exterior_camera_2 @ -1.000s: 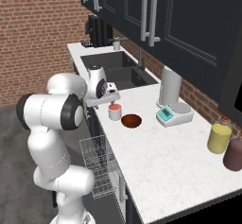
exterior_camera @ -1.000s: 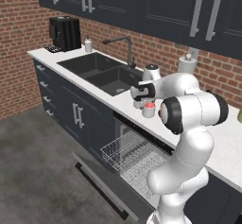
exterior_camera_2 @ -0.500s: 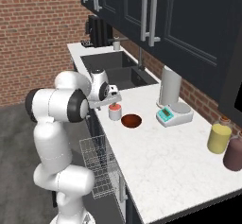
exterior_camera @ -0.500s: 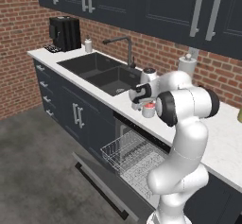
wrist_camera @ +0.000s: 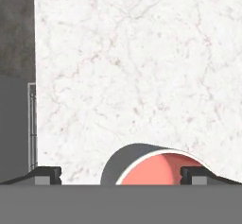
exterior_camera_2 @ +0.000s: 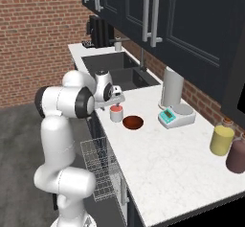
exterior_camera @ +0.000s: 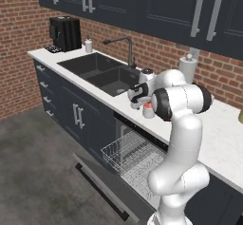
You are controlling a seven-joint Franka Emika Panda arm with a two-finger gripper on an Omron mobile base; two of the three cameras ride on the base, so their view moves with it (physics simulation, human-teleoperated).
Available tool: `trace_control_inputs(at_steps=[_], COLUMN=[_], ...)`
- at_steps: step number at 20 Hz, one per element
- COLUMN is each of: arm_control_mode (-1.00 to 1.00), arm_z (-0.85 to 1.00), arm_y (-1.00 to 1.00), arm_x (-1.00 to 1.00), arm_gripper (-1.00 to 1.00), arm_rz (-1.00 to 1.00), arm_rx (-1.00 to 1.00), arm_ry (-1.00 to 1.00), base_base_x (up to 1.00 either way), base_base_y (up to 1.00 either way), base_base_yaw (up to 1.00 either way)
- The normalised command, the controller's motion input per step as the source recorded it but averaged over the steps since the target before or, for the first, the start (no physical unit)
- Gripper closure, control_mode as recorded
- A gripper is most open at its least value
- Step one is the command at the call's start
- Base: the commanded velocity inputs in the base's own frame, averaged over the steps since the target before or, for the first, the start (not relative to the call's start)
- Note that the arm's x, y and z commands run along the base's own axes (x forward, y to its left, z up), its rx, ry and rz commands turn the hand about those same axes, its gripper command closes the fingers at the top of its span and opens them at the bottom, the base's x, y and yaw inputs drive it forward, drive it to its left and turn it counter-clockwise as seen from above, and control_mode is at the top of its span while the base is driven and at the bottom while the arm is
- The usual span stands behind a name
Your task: Pick up the cup and bowl from the counter, place them in the dishwasher, and close the dishwasher door.
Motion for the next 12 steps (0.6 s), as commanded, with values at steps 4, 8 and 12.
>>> trace_control_inputs(at_steps=[4, 8, 12], arm_control_mode=[-1.00, -1.00, -1.00], arm_z=[-0.18, -0.26, -0.30], arm_y=[-0.02, -0.11, -0.05], arm_x=[0.07, -0.02, -0.16], arm_gripper=[-1.00, -1.00, -1.00], arm_rz=[0.00, 0.00, 0.00], arm_rx=[0.00, 0.00, 0.00], arm_ry=[0.03, 0.06, 0.07], base_base_x=[0.00, 0.00, 0.00], base_base_y=[0.00, 0.00, 0.00], base_base_yaw=[0.00, 0.00, 0.00])
